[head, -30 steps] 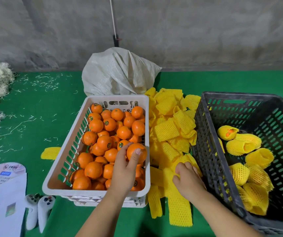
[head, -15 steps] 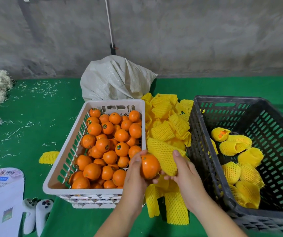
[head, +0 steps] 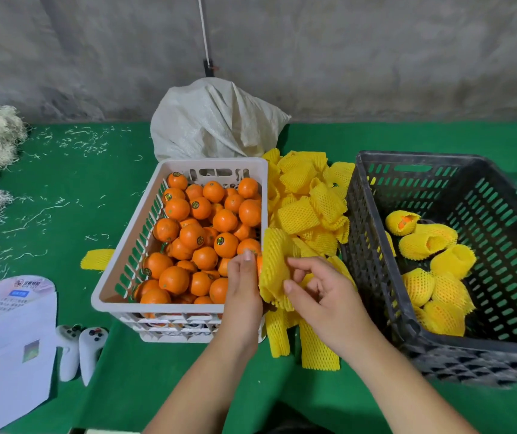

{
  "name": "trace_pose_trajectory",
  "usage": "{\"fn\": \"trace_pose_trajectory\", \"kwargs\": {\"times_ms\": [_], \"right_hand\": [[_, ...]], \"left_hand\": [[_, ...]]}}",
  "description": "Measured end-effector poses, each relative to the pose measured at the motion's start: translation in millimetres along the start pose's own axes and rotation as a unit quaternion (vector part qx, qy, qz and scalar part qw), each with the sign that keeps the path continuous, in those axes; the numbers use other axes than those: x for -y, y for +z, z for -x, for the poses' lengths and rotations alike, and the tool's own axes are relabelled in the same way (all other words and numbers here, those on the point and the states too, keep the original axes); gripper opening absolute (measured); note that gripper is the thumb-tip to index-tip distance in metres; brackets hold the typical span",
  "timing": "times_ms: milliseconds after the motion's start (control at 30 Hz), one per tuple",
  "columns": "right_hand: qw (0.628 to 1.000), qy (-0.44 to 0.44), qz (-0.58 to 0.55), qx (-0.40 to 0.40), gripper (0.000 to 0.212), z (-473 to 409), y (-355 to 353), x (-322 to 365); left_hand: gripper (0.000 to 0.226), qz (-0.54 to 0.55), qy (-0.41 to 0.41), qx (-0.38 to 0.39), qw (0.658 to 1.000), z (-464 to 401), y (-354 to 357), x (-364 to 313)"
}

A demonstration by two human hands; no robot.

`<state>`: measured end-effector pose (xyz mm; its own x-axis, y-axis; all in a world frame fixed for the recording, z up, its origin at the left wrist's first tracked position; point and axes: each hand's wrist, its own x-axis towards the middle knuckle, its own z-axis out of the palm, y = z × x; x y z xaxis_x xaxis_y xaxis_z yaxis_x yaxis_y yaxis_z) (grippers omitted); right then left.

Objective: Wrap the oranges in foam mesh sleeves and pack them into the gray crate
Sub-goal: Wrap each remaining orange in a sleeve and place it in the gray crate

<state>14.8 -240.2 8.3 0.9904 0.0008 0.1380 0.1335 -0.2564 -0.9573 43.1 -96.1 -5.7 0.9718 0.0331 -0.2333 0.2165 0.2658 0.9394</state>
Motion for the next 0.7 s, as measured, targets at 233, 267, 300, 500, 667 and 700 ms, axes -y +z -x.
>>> {"fn": "trace_pose_trajectory", "kwargs": {"times_ms": [233,267,300,500,667,700], "right_hand": [[0.988,-0.088,0.116,-0.051,0.032,5.6,-4.0,-0.7],[0.985,-0.095,0.130,-0.058,0.032,7.1,-3.2,0.9],[0.981,-0.108,0.155,-0.053,0.037,9.1,-1.6,3.6],[0.956,-0.187,0.216,-0.071,0.042,15.4,5.1,11.8],[0.968,-0.109,0.111,-0.197,0.020,5.4,-2.3,6.0],[0.971,-0.072,0.081,-0.215,0.017,2.1,-5.7,3.5]], "left_hand": [[0.025,0.018,-0.058,0.072,0.996,11.8,-5.0,6.9],[0.025,0.016,-0.054,0.077,0.995,13.5,-4.6,5.8],[0.030,0.017,-0.049,0.081,0.995,14.8,-3.8,5.3],[0.047,0.066,-0.044,0.090,0.993,17.0,-2.1,0.8],[0.057,0.057,-0.039,0.071,0.995,22.3,0.4,-1.3],[0.061,0.069,-0.046,0.061,0.995,23.5,0.2,-1.5]]}}
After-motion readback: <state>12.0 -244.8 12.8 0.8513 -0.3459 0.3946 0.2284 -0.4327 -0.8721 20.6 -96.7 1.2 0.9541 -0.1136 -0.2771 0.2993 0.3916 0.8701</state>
